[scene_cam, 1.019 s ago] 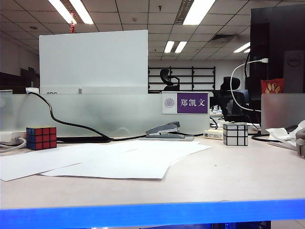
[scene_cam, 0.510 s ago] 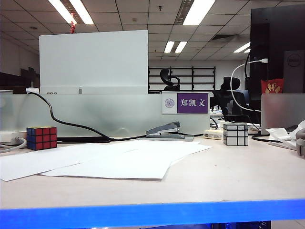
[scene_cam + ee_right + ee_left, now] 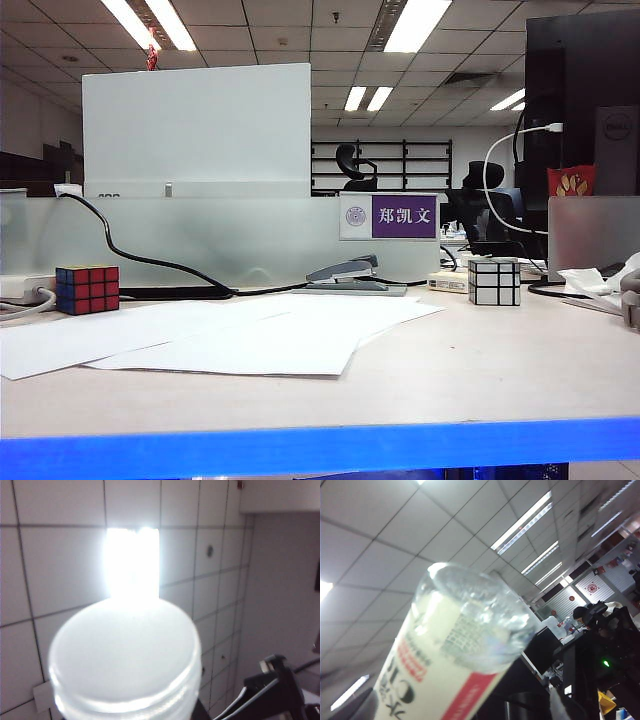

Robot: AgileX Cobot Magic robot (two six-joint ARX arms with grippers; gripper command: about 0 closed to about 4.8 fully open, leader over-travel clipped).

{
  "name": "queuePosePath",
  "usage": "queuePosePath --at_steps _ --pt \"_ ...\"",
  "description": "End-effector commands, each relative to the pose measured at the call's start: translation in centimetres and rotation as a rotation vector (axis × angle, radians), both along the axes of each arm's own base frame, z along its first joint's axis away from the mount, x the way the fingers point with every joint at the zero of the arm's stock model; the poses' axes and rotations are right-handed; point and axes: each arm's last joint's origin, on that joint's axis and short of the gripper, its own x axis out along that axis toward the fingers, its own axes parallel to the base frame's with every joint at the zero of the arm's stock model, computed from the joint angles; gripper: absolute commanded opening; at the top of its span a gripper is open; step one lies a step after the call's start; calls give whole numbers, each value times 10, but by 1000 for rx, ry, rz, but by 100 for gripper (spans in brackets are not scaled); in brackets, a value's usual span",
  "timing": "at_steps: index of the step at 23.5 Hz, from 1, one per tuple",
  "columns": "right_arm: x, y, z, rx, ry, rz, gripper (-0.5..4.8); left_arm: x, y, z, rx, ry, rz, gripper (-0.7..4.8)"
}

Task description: Flip the plastic bottle upside down.

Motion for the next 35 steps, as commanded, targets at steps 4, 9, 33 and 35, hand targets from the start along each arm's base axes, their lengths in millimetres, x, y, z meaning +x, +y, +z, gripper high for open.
queuePosePath --at_steps 4,9,33,35 --pt "-12 8 1 -41 18 37 -7 14 -7 1 10 -100 18 479" --pt "-11 9 0 -55 22 5 -7 16 -11 2 6 -192 -22 479" --pt "-11 14 -6 -133 14 13 -7 13 -11 16 5 -481 109 456" --pt "-11 14 -6 -133 13 13 -7 13 -11 16 -10 -476 122 456"
